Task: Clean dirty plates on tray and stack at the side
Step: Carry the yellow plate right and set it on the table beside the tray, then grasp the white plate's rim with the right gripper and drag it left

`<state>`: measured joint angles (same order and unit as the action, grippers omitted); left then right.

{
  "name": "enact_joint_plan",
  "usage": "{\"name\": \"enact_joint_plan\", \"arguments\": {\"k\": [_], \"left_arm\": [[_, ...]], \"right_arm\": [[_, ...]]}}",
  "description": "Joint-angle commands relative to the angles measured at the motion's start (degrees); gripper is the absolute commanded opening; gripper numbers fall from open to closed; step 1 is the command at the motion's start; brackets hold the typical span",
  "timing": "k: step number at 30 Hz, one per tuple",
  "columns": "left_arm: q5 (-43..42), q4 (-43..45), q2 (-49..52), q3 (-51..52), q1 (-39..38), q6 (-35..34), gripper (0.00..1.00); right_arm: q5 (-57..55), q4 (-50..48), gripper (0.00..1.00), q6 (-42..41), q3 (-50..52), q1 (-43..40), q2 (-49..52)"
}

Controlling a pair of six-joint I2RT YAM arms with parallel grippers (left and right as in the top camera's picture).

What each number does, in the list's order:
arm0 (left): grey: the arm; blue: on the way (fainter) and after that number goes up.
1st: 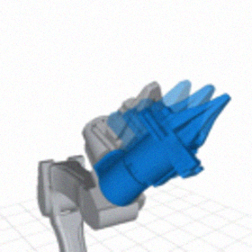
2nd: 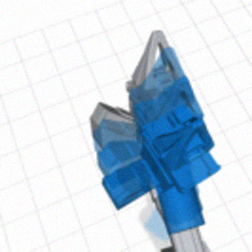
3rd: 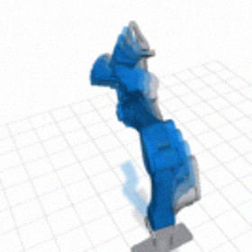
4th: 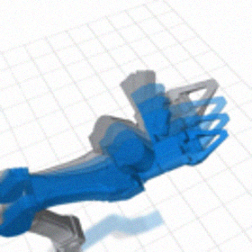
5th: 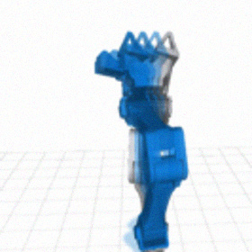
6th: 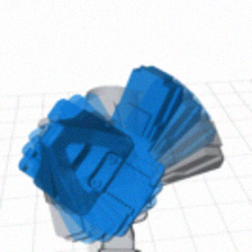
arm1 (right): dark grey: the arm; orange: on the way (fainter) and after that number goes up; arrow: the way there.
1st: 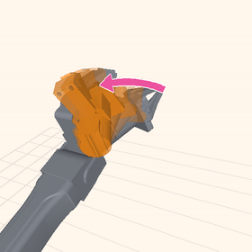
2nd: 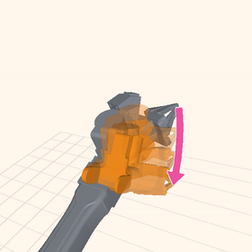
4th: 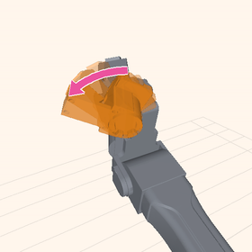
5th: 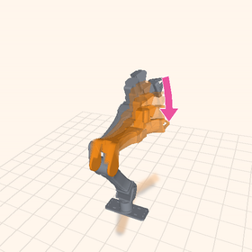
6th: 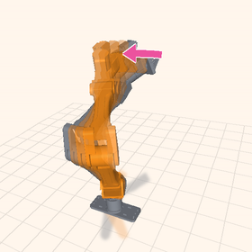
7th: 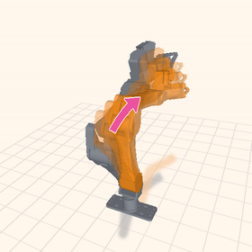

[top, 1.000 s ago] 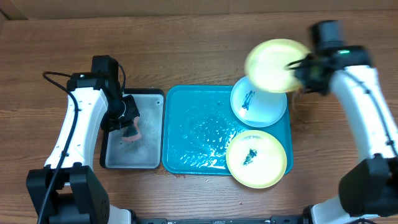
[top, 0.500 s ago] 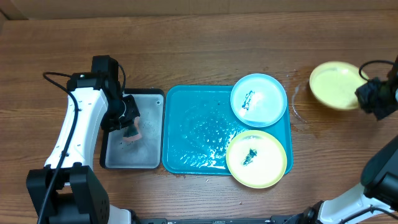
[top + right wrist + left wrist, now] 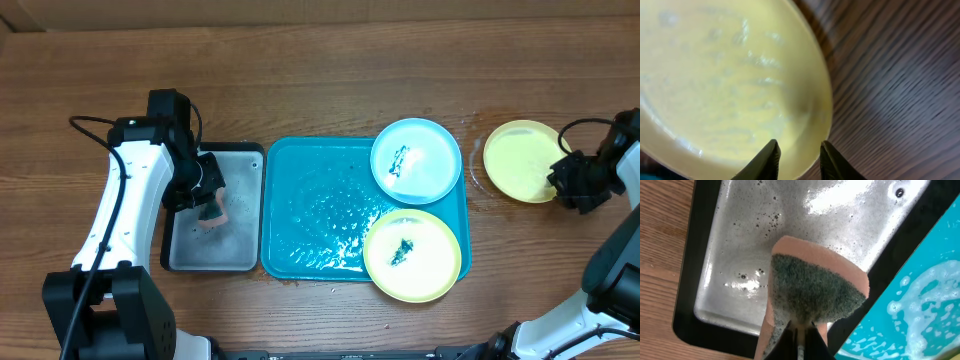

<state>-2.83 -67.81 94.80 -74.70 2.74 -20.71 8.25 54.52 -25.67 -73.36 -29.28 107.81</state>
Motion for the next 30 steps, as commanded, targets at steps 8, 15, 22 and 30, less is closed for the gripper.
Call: {"name": "enact_joint_plan", "arguments": {"k": [8,15,22,30], "left_arm": [[-0.7,0.4,-1.3,0.2,0.1,1.4,0.04],[-0.9,0.3,-1.3,0.3,0.1,1.4,0.04],[-1.3,0.1,-1.3,0.2,0.1,1.4,0.04],[-1.3,0.1,-1.3,0.3,0.1,1.4,0.04]], "right_arm": [[6.4,4.9,0.64,17.7,-10.0,12.8,-13.6],[6.0,2.3,0.65,18.9,-7.7,22.2,-11.0],[6.9,1.1,0.52,18.3,-7.3,24.7,-1.0],[7.2,-0.3,0.51,18.4,-7.3,24.8,4.9]]}}
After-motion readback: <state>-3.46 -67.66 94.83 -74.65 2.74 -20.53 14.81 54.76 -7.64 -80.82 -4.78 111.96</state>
